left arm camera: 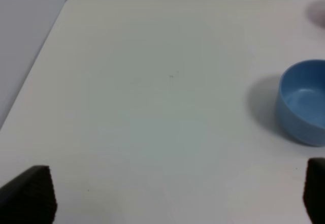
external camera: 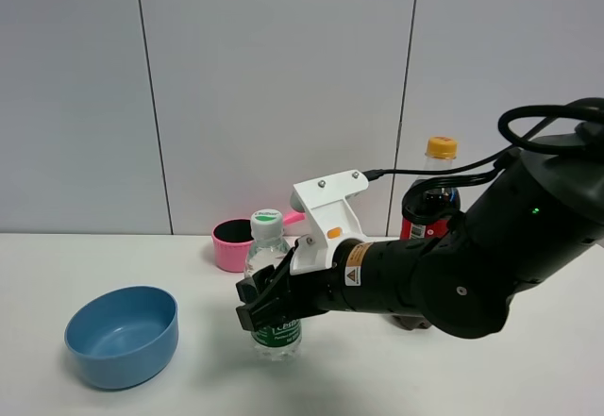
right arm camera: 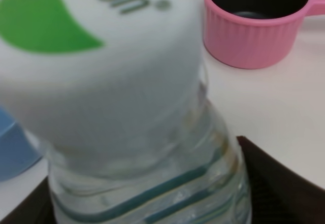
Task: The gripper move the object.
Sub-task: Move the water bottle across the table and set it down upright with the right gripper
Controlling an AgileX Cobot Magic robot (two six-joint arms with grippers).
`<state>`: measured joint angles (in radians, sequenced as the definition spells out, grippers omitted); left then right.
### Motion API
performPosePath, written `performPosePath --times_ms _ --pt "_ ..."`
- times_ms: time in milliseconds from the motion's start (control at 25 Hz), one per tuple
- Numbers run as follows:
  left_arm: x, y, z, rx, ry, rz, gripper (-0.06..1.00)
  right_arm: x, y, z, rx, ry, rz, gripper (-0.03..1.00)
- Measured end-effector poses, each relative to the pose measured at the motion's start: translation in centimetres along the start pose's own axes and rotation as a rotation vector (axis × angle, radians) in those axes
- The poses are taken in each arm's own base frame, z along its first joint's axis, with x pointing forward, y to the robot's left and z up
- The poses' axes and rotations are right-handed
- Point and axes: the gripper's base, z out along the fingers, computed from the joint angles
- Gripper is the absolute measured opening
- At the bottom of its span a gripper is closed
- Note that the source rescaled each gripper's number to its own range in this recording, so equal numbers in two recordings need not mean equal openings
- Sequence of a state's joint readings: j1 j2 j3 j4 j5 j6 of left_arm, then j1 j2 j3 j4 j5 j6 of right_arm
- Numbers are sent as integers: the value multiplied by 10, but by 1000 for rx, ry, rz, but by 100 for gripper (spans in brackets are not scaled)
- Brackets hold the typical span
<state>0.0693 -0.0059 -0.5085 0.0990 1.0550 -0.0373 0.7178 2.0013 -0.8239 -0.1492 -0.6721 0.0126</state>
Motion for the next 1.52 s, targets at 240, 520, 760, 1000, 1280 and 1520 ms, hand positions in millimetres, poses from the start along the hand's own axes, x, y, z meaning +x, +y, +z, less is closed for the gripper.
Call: performPosePath --times_ms 240,520,760,1000,1280,1520 --pt "0 0 0 0 0 0 100 -3 -1 -3 4 13 1 0" --pt "0 0 0 0 0 0 100 -39 -3 -28 22 8 -11 0" --pt "0 0 0 0 0 0 100 -74 -5 -56 39 -61 -21 0" --pt "0 0 0 0 0 0 100 -105 -3 -89 47 -108 -36 0" --pt "0 0 0 2 0 -1 100 -146 -4 -137 71 -239 -46 0" --pt "0 0 0 1 0 1 100 -178 -7 -169 99 -265 -71 0"
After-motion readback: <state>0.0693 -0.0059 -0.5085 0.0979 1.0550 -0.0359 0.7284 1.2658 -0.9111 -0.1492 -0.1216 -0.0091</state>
